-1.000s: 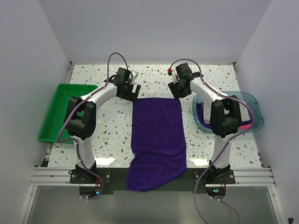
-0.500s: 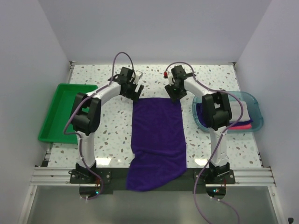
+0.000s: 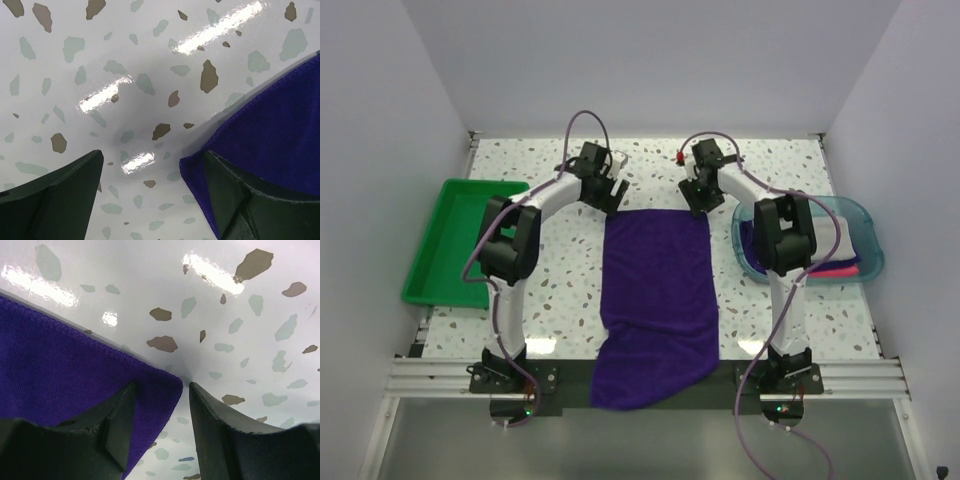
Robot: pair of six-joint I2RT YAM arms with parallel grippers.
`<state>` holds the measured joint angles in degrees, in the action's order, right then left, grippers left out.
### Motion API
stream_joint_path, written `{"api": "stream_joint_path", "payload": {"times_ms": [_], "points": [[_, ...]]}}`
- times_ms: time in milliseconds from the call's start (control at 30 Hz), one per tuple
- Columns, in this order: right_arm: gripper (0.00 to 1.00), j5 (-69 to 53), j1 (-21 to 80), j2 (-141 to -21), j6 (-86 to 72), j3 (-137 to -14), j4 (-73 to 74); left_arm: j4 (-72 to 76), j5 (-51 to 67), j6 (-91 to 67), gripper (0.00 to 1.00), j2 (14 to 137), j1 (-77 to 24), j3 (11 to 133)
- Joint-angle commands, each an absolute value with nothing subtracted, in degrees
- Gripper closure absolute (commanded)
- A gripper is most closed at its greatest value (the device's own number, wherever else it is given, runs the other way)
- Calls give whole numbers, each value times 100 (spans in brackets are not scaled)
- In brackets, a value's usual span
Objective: Fold and stack the towels
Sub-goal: Flatten out the crumpled towel
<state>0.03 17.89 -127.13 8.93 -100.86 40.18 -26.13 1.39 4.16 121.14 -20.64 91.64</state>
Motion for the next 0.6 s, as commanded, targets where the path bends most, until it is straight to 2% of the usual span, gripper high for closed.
{"api": "stream_joint_path", "payload": {"times_ms": [0,367,500,567], "points": [[50,-132,1670,-12621,818,-10257,3903,-2637,281,545,14,12181,-2048,9439],[52,-220,1644,-13131,738,-10485,4544,-2698,509,501,27,12410,-2048,9554],[63,-307,1644,-13166,729,-10337,4693,-2716,598,483,30,12489,-2048,9641],[73,-343,1652,-13131,730,-10266,4685,-2733,633,483,33,12533,-2048,9668]]}}
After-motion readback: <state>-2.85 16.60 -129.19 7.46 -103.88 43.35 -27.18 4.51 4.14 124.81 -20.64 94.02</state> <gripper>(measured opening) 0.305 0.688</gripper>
